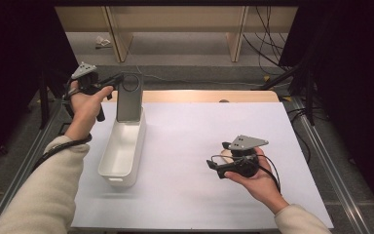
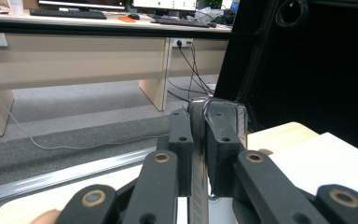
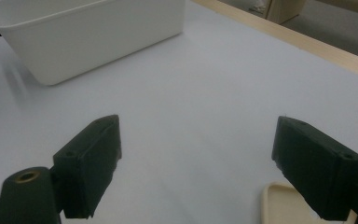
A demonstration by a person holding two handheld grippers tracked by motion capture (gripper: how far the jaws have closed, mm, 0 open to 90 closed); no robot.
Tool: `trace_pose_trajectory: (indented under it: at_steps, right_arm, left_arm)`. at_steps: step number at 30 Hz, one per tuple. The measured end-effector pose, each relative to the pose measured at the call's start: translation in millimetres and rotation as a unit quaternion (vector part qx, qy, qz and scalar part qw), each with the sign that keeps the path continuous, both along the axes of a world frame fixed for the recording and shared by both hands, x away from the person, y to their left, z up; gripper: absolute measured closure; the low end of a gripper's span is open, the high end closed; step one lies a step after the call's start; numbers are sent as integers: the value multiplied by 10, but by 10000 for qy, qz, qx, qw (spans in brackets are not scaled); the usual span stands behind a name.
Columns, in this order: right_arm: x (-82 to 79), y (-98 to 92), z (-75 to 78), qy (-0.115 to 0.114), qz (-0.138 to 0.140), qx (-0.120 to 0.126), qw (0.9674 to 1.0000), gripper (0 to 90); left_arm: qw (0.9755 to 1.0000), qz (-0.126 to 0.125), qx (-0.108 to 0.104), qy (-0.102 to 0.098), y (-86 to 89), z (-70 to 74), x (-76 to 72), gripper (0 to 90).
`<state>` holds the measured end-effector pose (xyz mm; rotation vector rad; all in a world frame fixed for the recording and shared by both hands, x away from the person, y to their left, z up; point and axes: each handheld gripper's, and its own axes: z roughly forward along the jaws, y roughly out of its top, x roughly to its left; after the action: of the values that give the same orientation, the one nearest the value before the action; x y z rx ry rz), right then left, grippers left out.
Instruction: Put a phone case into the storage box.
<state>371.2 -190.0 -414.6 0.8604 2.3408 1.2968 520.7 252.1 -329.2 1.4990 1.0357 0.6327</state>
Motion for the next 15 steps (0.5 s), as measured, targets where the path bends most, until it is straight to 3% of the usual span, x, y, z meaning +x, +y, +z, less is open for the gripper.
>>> trace_pose_trajectory:
  at_steps: [15]
  right_arm:
    - [-1,-3,3,0,-1,1,10000,166]
  left_arm:
    - [9999,83,6,137,6,-116,97,816]
